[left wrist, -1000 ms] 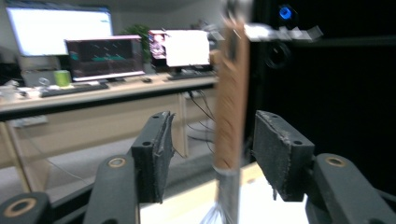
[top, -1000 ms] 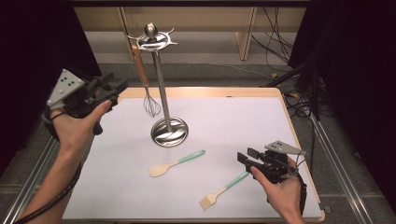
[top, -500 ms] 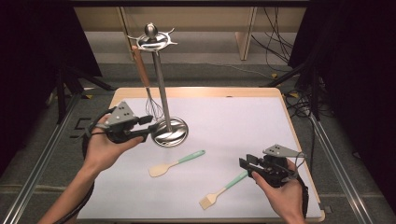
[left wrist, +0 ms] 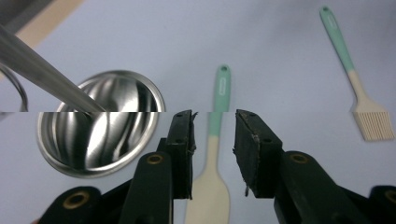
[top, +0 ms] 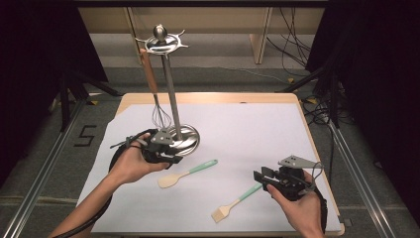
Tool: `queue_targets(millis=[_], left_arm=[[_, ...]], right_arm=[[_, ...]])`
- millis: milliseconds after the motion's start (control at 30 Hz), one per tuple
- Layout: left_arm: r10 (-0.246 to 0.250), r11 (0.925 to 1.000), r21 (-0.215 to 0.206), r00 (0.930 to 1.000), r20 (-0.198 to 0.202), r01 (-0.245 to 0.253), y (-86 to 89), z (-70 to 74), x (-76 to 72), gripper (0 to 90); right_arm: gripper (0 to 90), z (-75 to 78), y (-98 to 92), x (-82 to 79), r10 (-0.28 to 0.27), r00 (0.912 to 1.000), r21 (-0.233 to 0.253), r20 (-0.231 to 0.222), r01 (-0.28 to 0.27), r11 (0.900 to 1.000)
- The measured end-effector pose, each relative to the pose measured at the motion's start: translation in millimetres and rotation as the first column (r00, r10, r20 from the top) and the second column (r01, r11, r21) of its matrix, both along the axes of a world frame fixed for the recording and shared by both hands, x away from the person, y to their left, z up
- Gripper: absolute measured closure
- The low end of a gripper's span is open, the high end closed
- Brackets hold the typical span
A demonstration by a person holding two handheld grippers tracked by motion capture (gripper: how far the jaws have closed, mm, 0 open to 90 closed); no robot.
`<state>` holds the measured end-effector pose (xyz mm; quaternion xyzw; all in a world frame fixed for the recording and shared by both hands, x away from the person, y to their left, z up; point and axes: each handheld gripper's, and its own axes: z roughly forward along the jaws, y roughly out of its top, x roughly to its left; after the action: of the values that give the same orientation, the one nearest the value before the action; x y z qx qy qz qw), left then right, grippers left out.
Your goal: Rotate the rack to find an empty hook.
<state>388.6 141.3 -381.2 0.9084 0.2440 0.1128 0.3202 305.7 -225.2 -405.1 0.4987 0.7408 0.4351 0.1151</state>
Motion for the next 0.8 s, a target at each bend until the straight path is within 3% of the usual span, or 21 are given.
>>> queue_targets(millis=[100, 167, 267, 300, 367, 400, 433, 500, 600, 633, 767, 800], left_arm=[[-0.015, 0.9976, 0.068, 0.9994, -0.03, 0.017, -4.5, -5.9, 2.9, 66.3], [-0.015, 0.9964, 0.083, 0.9982, -0.057, 0.02, -9.4, -10.7, 2.9, 66.8], [-0.028, 0.9922, 0.118, 0.995, -0.096, 0.04, -16.7, -16.1, 4.3, 66.2], [-0.053, 0.9859, 0.152, 0.9933, -0.103, 0.068, -17.6, -16.3, 6.6, 65.1], [-0.043, 0.9849, 0.161, 0.9907, -0.129, 0.064, -21.8, -21.1, 8.4, 64.2], [-0.051, 0.9799, 0.185, 0.9899, -0.132, 0.075, -23.8, -22.8, 9.0, 64.2], [-0.063, 0.9765, 0.197, 0.9897, -0.128, 0.088, -24.9, -24.4, 10.7, 64.6], [-0.058, 0.973, 0.213, 0.9878, -0.145, 0.088, -28.7, -28.7, 12.1, 64.8], [-0.047, 0.9677, 0.237, 0.985, -0.166, 0.086, -34.8, -33.9, 14.1, 64.8], [-0.046, 0.9661, 0.243, 0.9847, -0.168, 0.087, -36.7, -35.4, 14.8, 64.8], [-0.057, 0.961, 0.257, 0.9834, -0.172, 0.101, -43.2, -41.8, 18.5, 65.2], [-0.072, 0.9515, 0.282, 0.9805, -0.183, 0.123, -44.1, -42.3, 19.9, 65.3]], right_arm=[[62.0, -0.6, -1.5, 0.6, 0.004, 0.9999, -0.007, 0.013, -0.004, 1.0], [62.0, -0.2, 0.1, -0.4, -0.019, 0.9998, -0.005, 0.007, 0.019, 1.0], [61.9, 0.3, -1.7, 0.8, 0.0, 0.9999, -0.004, 0.016, 0.0, 1.0], [61.6, 0.7, -0.3, 0.0, -0.018, 0.9998, 0.002, 0.0, 0.018, 1.0], [61.2, 0.0, -0.8, 0.9, -0.009, 0.9999, 0.012, 0.006, 0.009, 1.0], [61.1, -0.4, -0.9, 1.0, -0.009, 0.9999, 0.01, 0.005, 0.009, 1.0], [61.1, -1.6, -3.4, 2.8, 0.012, 0.9992, -0.015, 0.04, -0.011, 1.0], [61.1, -1.9, -3.5, 3.0, 0.01, 0.999, -0.018, 0.045, -0.009, 1.0], [61.0, -0.6, -3.5, 2.5, 0.007, 0.9992, -0.012, 0.04, -0.007, 1.0], [61.0, 0.1, -1.3, 0.8, -0.007, 0.9999, 0.014, 0.009, 0.006, 1.0], [60.8, 0.3, -1.0, 0.8, -0.009, 0.9999, 0.017, 0.004, 0.009, 1.0], [60.8, 0.0, -1.0, 0.9, -0.009, 0.9999, 0.015, 0.005, 0.009, 1.0]])
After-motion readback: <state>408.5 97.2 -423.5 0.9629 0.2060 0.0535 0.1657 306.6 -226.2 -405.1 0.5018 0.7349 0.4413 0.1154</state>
